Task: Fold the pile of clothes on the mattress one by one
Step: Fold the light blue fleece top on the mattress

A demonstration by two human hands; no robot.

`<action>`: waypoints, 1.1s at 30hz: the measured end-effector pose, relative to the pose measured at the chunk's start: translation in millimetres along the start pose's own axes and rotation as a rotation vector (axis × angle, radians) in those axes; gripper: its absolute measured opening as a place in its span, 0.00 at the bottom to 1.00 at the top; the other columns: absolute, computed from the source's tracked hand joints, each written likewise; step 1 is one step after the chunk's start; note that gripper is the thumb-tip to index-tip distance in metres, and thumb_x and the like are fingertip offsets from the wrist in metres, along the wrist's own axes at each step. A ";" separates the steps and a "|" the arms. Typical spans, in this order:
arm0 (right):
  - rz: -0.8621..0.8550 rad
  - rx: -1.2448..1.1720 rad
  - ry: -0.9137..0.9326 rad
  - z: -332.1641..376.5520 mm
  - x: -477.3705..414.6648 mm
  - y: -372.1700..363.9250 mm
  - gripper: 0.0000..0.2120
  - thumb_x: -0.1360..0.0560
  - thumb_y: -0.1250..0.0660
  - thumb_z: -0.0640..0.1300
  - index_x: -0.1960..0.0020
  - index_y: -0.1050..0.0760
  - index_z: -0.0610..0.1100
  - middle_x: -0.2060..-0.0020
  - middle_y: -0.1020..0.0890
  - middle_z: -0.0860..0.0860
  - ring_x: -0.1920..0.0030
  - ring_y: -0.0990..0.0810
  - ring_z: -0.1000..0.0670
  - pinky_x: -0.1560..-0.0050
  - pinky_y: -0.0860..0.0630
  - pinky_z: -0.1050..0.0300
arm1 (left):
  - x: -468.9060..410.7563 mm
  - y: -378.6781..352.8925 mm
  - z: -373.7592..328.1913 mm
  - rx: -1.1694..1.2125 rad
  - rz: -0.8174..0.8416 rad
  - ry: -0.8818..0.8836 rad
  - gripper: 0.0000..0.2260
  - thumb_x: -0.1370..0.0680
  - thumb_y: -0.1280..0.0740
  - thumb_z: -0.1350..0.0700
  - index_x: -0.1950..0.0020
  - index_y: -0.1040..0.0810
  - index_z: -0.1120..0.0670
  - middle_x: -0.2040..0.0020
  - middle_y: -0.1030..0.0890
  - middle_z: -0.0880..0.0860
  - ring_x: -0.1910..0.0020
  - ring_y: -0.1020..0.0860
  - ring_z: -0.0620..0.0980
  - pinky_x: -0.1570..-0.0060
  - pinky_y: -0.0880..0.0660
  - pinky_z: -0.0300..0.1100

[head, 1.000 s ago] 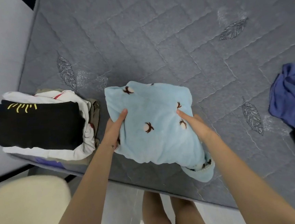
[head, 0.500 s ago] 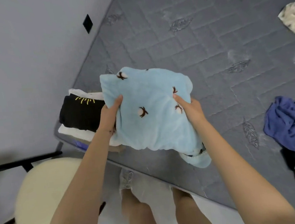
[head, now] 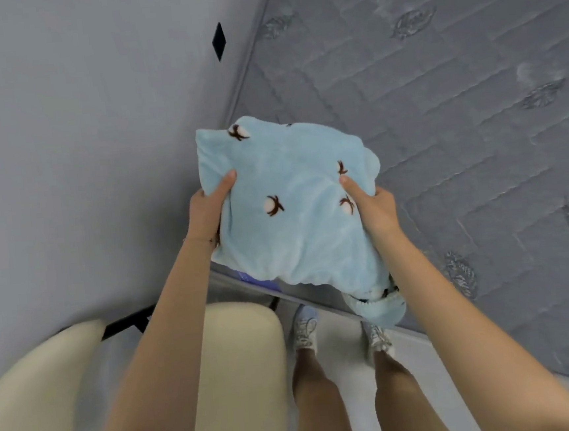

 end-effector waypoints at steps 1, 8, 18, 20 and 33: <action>-0.007 -0.009 0.000 -3.3 -0.4 -8.0 0.11 0.27 0.27 0.50 0.49 0.19 0.45 0.57 0.15 0.52 0.60 0.16 0.58 0.64 0.21 0.65 | -7.2 6.2 -1.2 -0.010 0.001 -0.003 0.17 0.27 0.28 0.43 0.46 0.20 0.53 0.49 0.16 0.50 0.50 0.18 0.49 0.49 0.21 0.45; -0.041 0.001 -0.066 -47.3 -36.4 -46.7 0.14 0.27 0.27 0.53 0.46 0.19 0.45 0.56 0.16 0.54 0.58 0.17 0.58 0.61 0.20 0.65 | -71.0 13.8 24.9 -0.082 -0.039 -0.022 0.09 0.27 0.28 0.45 0.56 0.22 0.50 0.56 0.18 0.46 0.55 0.20 0.45 0.54 0.23 0.39; -0.075 0.365 -0.027 -99.8 -99.7 -70.2 0.33 0.35 0.34 0.71 0.40 0.22 0.49 0.47 0.17 0.52 0.46 0.19 0.50 0.40 0.24 0.48 | -134.7 16.7 101.7 -0.096 -0.131 0.050 0.19 0.29 0.27 0.40 0.47 0.19 0.52 0.50 0.16 0.49 0.50 0.19 0.48 0.44 0.22 0.48; -0.094 0.380 -0.025 -101.2 -96.7 -69.4 0.35 0.36 0.36 0.73 0.39 0.23 0.50 0.46 0.18 0.53 0.44 0.20 0.50 0.39 0.25 0.47 | -136.5 16.4 100.2 -0.125 -0.120 0.035 0.18 0.28 0.28 0.40 0.48 0.20 0.52 0.51 0.17 0.49 0.49 0.19 0.49 0.45 0.23 0.46; -0.138 0.709 0.069 -40.5 -56.0 -46.4 0.40 0.27 0.38 0.69 0.23 0.44 0.49 0.26 0.37 0.48 0.26 0.40 0.43 0.27 0.44 0.40 | -76.7 15.0 33.2 -0.706 -0.265 -0.450 0.34 0.25 0.39 0.35 0.25 0.37 0.54 0.26 0.34 0.57 0.28 0.36 0.57 0.29 0.41 0.52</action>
Point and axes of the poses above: each hand's wrist, its own x-axis away from the middle knuckle, its own y-axis out of the back of the hand, z = x × y, the point moved 1 cm from there along -x, towards the middle knuckle
